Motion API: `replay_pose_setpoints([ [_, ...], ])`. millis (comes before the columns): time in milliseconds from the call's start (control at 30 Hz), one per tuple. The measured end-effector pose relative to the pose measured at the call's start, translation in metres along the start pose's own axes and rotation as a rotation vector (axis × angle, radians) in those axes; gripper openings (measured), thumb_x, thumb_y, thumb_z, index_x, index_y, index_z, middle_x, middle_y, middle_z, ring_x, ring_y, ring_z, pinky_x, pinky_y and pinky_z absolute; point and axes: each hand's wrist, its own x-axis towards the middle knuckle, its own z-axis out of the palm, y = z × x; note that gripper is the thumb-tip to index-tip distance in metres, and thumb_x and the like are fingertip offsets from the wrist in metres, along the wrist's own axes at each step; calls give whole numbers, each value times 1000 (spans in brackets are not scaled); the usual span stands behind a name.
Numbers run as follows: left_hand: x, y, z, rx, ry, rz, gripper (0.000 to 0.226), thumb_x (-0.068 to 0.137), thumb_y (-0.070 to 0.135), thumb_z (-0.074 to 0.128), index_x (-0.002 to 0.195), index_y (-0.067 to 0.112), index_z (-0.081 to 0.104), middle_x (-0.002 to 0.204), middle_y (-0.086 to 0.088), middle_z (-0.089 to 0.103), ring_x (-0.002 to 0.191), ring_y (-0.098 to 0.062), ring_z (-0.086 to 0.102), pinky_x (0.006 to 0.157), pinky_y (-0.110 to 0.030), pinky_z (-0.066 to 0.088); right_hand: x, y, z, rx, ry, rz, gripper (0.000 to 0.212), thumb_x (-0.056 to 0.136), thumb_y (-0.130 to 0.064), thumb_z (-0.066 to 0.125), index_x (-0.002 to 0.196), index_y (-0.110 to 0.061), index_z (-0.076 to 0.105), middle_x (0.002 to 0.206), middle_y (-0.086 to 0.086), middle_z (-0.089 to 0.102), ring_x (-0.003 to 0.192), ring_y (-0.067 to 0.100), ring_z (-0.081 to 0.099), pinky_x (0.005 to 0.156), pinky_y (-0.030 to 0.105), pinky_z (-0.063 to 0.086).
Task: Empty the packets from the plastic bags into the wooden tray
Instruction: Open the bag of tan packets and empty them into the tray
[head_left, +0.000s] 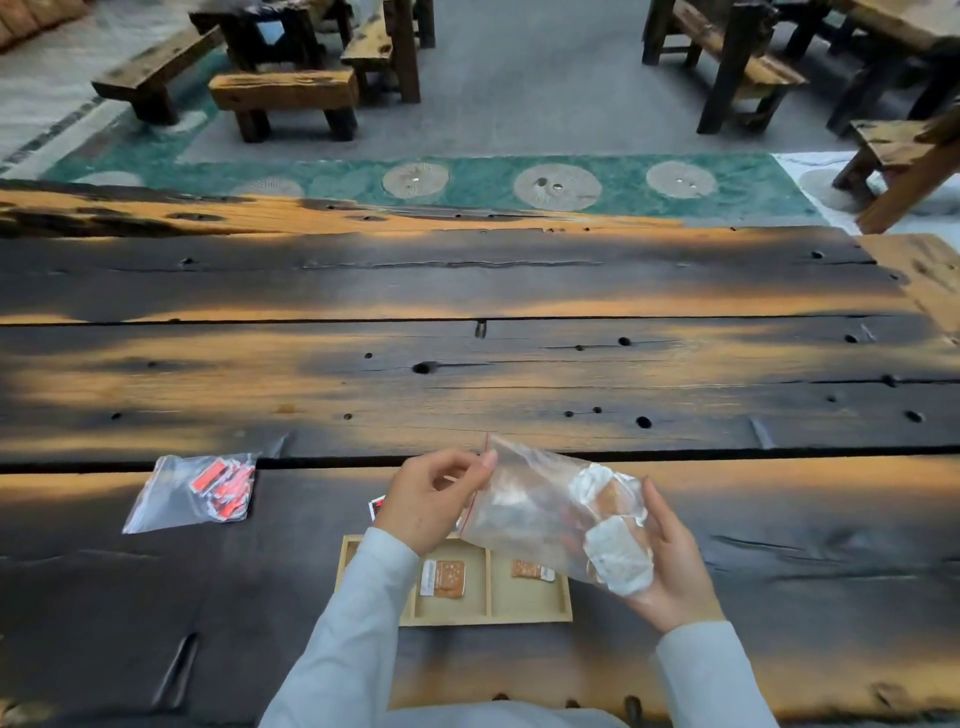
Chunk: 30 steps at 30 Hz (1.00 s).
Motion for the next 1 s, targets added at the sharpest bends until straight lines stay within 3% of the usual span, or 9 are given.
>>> replay_pose_setpoints([
  [67, 0, -11, 7, -61, -2, -30, 16, 89, 24, 70, 85, 9, 75, 76, -2, 73, 65, -5, 62, 63, -14, 51, -5, -6, -5, -44, 11, -2, 58, 96, -47, 57, 134, -4, 66, 147, 25, 56, 140, 43, 50, 119, 58, 35],
  [133, 2, -26, 15, -122, 19, -72, 7, 88, 12, 70, 85, 7, 73, 74, -7, 71, 58, -7, 63, 59, -20, 52, -8, -11, -12, -83, 19, -33, 53, 88, -42, 65, 128, -6, 72, 144, 21, 61, 132, 39, 59, 120, 54, 34],
  [233, 4, -53, 30, -167, 46, -160, 7, 87, 3, 70, 81, 7, 69, 75, -14, 67, 48, -7, 60, 51, -20, 51, -9, -14, -26, -108, 69, -35, 43, 95, -40, 57, 113, -7, 79, 133, 21, 68, 115, 35, 69, 120, 54, 36],
  [333, 3, -80, 47, -176, 39, -238, 9, 87, 3, 70, 80, 7, 67, 74, -16, 64, 44, -8, 61, 46, -20, 50, -6, -11, -40, -155, 165, -11, 45, 99, -39, 55, 122, -6, 75, 136, 23, 66, 126, 38, 61, 124, 55, 28],
  [467, -1, -109, 65, -197, 67, -349, 8, 87, 0, 68, 81, 5, 66, 72, -15, 62, 41, -6, 62, 45, -15, 48, 0, -6, -50, -209, 247, -44, 53, 98, -39, 57, 143, -12, 59, 140, 18, 63, 132, 36, 56, 117, 52, 37],
  [600, -5, -125, 75, -198, 100, -406, 14, 87, 0, 67, 79, 11, 66, 80, -15, 64, 44, -9, 64, 50, -20, 50, 2, -5, -63, -259, 266, -52, 43, 105, -39, 47, 137, -15, 64, 134, 19, 66, 114, 34, 63, 107, 50, 43],
  [733, -5, -124, 81, -223, 133, -402, 15, 88, 2, 67, 78, 13, 66, 82, -15, 66, 48, -14, 64, 51, -21, 50, 1, -6, -66, -302, 316, -40, 42, 105, -42, 45, 129, -20, 71, 131, 19, 70, 124, 39, 62, 112, 59, 42],
  [933, -3, -124, 85, -235, 164, -380, 12, 87, 3, 68, 80, 12, 66, 85, -19, 66, 53, -21, 62, 52, -21, 50, -1, -9, -65, -333, 305, -48, 42, 107, -40, 39, 131, -20, 67, 124, 15, 75, 119, 35, 66, 94, 48, 52],
  [1000, -2, -126, 86, -238, 168, -375, 11, 87, 3, 68, 81, 12, 67, 86, -19, 66, 53, -20, 62, 53, -22, 50, -3, -9, -64, -354, 300, -49, 43, 107, -41, 38, 131, -20, 67, 125, 15, 74, 119, 34, 66, 95, 48, 51],
])
